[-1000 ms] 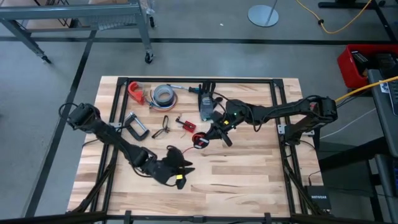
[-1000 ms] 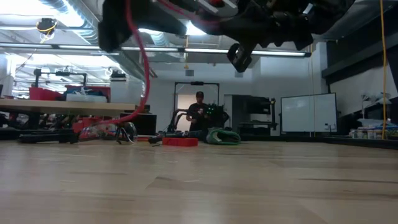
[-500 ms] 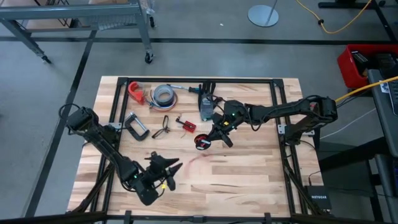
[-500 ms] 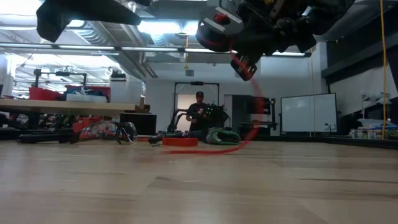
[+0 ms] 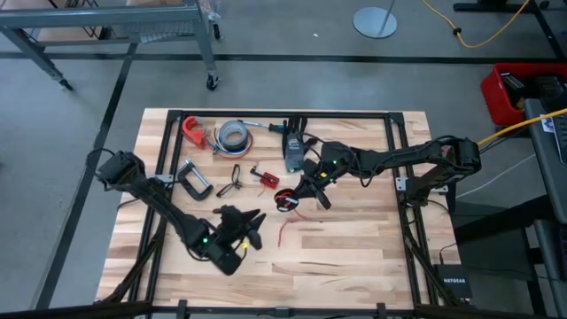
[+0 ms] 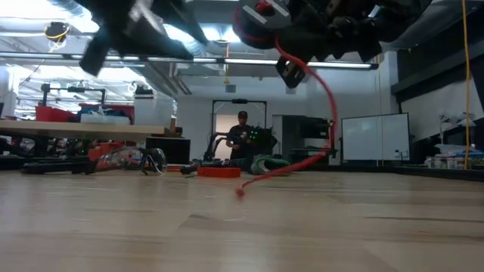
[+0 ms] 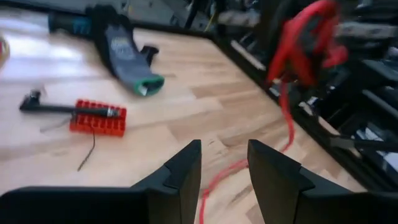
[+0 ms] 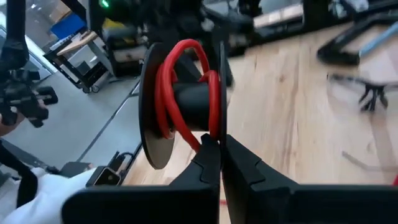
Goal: Coil cords
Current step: Coil the orange wire into the black spool
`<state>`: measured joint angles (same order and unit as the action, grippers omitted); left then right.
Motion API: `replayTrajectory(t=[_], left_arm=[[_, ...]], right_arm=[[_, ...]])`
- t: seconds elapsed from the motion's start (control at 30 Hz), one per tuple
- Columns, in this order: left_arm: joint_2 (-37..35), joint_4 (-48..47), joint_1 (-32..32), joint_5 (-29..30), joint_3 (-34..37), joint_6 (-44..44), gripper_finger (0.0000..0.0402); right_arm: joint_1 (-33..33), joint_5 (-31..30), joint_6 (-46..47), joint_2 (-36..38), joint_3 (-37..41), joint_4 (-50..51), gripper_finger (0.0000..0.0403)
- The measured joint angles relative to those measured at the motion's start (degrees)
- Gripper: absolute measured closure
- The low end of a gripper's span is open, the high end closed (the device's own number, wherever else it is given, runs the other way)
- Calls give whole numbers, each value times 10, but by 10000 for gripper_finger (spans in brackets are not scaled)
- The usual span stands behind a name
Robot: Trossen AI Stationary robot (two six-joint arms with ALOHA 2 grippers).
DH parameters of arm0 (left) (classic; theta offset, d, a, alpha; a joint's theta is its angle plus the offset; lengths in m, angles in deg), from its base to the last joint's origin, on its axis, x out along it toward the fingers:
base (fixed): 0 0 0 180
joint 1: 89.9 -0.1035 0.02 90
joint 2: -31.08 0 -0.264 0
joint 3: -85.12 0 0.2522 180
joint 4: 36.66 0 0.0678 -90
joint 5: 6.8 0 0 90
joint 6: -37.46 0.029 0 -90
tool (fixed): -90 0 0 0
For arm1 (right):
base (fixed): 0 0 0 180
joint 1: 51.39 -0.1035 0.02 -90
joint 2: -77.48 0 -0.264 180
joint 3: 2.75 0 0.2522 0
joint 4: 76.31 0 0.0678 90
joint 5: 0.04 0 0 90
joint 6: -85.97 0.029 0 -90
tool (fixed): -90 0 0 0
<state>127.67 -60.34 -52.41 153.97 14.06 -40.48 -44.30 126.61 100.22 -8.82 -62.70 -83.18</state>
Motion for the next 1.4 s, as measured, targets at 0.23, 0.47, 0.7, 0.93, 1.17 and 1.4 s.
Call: replayTrajectory(t=[0.23, 0.47, 0.7, 0.93, 1.17, 1.4], left_arm=[[23, 0, -55, -89, 0, -47, 279], [27, 92, -84, -130, 1, 102, 287], [27, 202, -95, -132, 0, 249, 316], [27, 215, -99, -132, 0, 270, 316], [27, 232, -103, -144, 0, 323, 293], [27, 233, -123, -145, 0, 331, 275]], right_arm=[[1, -48, -26, 0, 0, -42, 400], [0, -88, -32, 0, 0, -95, 400], [0, -115, -32, 0, 0, -155, 400], [0, -145, -33, 0, 0, -160, 400], [0, -165, -32, 0, 0, -179, 400], [-19, -182, -28, 0, 0, -205, 400]])
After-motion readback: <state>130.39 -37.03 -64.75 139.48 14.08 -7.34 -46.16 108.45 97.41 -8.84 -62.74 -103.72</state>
